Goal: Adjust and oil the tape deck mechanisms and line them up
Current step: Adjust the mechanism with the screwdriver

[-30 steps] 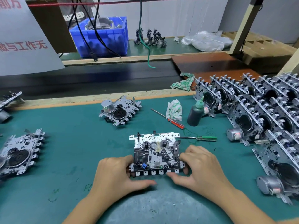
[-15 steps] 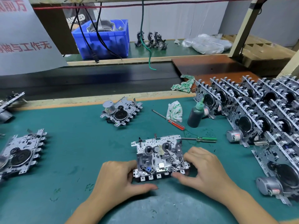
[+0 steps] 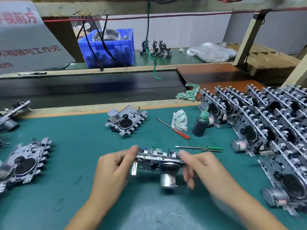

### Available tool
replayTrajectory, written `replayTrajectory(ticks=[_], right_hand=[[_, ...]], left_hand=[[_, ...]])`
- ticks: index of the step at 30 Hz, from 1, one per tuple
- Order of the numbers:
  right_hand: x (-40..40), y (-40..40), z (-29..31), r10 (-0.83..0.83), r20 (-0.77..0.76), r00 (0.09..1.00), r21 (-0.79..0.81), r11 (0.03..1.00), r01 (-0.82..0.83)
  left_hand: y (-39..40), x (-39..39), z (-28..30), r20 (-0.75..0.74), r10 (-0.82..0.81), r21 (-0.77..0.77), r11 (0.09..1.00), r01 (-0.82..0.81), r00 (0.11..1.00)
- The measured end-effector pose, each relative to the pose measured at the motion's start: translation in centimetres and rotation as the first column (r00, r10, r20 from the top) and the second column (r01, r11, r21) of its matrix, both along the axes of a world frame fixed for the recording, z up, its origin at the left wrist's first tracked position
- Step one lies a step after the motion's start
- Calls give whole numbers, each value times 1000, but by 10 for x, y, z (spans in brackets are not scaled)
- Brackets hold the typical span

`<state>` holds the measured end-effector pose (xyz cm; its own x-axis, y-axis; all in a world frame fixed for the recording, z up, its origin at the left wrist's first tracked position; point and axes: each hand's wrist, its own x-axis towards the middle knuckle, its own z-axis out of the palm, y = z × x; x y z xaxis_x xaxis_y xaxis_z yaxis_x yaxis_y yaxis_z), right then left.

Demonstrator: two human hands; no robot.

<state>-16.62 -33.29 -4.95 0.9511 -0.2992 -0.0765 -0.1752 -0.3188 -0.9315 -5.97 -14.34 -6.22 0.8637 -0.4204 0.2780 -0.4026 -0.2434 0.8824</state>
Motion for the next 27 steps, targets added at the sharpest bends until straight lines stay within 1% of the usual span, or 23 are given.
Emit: replayTrajectory(ticks=[1, 3, 5, 7, 9, 10, 11, 12, 13, 14, 15, 16, 17, 18, 19, 20, 21, 22, 23, 24, 26, 27], right_hand=[[3, -2, 2, 33, -39, 999, 92, 995, -29], [8, -6, 2, 80, -96, 992, 132, 989, -67], [9, -8, 2, 105, -127, 986, 167, 982, -83], [8, -8, 2, 140, -135, 981, 234, 967, -106], [5, -6, 2, 147, -119, 982, 239, 964, -115], [5, -6, 1, 137, -107, 985, 235, 966, -109], [4, -5, 1, 125, -99, 987, 217, 971, -101], [4, -4, 0, 111, -99, 989, 175, 980, -93], [2, -4, -1, 96, -109, 989, 100, 991, -85], [0, -4, -2, 70, -126, 990, 6, 998, -70], [-3, -5, -2, 24, -133, 991, -92, 995, -37], [-5, -6, -4, -40, -110, 993, -183, 983, 20], [-7, -7, -6, -109, -52, 993, -255, 962, 93], [-9, -7, -9, -161, 28, 987, -287, 944, 162], [-10, -6, -12, -189, 114, 975, -267, 940, 213], [-11, -5, -15, -199, 187, 962, -205, 950, 237], [-12, -3, -17, -193, 249, 949, -147, 961, 234], [-13, -1, -20, -174, 314, 933, -125, 967, 223], [-14, 0, -23, -147, 378, 914, -155, 963, 219], [-15, 1, -25, -112, 434, 894, -219, 949, 225], [-16, 3, -28, -53, 499, 865, -340, 906, 252], [-17, 3, -29, -48, 516, 855, -368, 890, 271]], left_hand=[[-2, 4, 0, -29, 8, 41, 999, -6, 1000], [-4, 7, -4, -77, -7, 126, 992, 17, 997], [-4, 4, -11, -144, -15, 114, 993, 32, 990], [-2, 2, -17, -156, -2, 104, 994, 18, 988], [2, 0, -18, -142, 3, 126, 992, 15, 990], [4, 0, -17, -101, 14, 172, 985, 4, 995], [5, 0, -15, -14, 42, 251, 967, -38, 999], [7, -1, -12, 104, 79, 337, 935, -110, 991], [7, -1, -9, 221, 111, 397, 897, -193, 969], [8, -1, -4, 308, 134, 413, 873, -259, 942], [7, -1, 0, 358, 145, 390, 874, -289, 922], [6, 1, 4, 375, 137, 345, 897, -275, 917], [4, 2, 7, 366, 103, 295, 930, -220, 925], [2, 3, 9, 356, 47, 249, 958, -143, 933], [-1, 3, 11, 355, -16, 213, 975, -64, 935], [-4, 2, 12, 357, -76, 188, 982, 8, 931], [-8, 0, 13, 359, -133, 175, 982, 73, 924], [-12, -1, 14, 362, -181, 173, 977, 125, 914], [-15, -2, 13, 374, -217, 175, 971, 161, 902], [-18, -3, 12, 386, -241, 178, 967, 185, 890], [-23, -3, 9, 408, -260, 184, 962, 201, 875], [-24, -2, 7, 416, -259, 187, 962, 197, 872]])
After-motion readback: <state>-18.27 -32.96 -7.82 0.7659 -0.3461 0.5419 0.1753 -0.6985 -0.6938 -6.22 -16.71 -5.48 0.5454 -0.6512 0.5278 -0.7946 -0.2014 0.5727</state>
